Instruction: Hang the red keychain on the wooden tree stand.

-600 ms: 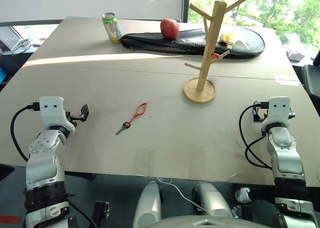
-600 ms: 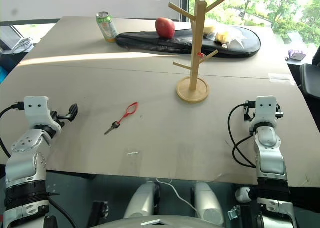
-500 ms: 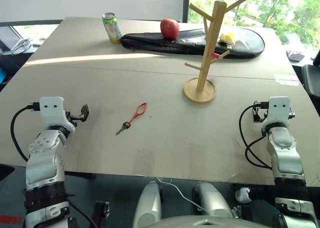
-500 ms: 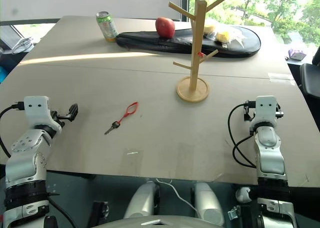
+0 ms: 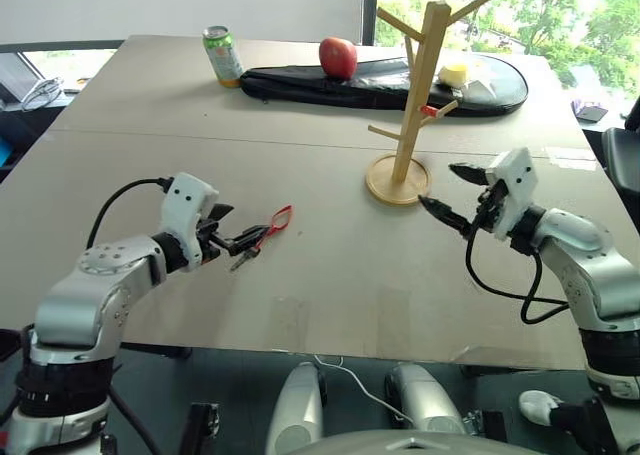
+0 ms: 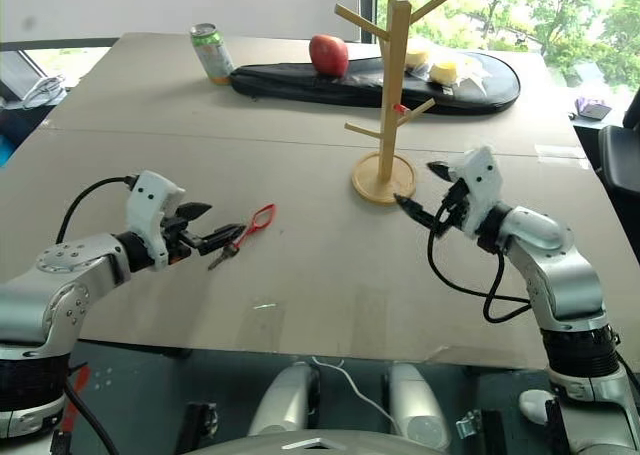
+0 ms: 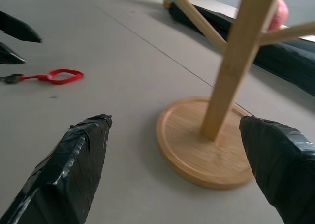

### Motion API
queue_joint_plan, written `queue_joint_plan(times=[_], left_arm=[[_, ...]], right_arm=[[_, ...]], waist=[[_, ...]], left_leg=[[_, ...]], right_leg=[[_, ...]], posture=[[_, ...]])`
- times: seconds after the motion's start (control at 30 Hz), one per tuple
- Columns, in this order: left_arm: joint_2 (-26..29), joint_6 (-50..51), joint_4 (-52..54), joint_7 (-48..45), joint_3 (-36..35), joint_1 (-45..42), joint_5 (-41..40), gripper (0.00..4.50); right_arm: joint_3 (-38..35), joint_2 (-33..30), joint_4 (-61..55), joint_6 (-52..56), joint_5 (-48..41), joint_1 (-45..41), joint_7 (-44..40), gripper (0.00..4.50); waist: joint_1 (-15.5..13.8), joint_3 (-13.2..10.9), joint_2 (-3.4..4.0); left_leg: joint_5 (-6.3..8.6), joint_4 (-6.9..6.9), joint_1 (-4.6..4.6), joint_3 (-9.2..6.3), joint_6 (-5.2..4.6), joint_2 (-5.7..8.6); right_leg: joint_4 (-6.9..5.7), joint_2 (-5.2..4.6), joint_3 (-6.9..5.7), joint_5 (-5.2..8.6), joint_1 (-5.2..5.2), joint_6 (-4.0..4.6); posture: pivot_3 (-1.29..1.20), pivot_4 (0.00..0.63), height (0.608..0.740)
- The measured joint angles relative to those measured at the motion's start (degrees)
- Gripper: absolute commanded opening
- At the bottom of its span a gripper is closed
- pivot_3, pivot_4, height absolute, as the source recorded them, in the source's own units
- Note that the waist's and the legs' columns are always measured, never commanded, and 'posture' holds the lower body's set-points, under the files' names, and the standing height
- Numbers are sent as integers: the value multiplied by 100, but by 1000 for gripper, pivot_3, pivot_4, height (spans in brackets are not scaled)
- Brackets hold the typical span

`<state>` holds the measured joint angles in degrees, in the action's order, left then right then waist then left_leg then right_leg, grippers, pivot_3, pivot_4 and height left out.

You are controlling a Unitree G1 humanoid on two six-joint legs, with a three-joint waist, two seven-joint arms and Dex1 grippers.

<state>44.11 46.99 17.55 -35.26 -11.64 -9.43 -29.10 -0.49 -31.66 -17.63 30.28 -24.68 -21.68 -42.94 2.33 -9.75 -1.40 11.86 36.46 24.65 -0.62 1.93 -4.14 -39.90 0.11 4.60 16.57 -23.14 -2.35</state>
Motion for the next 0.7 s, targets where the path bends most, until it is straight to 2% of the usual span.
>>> queue_joint_plan(times=[0.43,0.53,0.7], left_arm=[[-278,-744,-605,-117,562,-16,617,4500],[-348,-961,-772,-182,624,-88,752,3694],[-446,-1149,-889,-253,702,-138,844,1344]], right_arm=[[264,-264,-473,646,-587,-94,-581,4452],[287,-393,-509,702,-641,-90,-719,4500],[288,-472,-598,700,-690,5,-839,4500]], waist=[[-16,0,0],[-23,0,0],[-29,0,0]], left_leg=[[0,3,2,-3,0,1],[0,5,2,-2,0,1],[0,5,2,-3,0,1]], right_leg=[[0,0,-3,0,0,0],[0,-1,-3,0,0,0],[0,-1,-3,0,1,0]], posture=[[0,150,740],[0,150,740],[0,150,740]])
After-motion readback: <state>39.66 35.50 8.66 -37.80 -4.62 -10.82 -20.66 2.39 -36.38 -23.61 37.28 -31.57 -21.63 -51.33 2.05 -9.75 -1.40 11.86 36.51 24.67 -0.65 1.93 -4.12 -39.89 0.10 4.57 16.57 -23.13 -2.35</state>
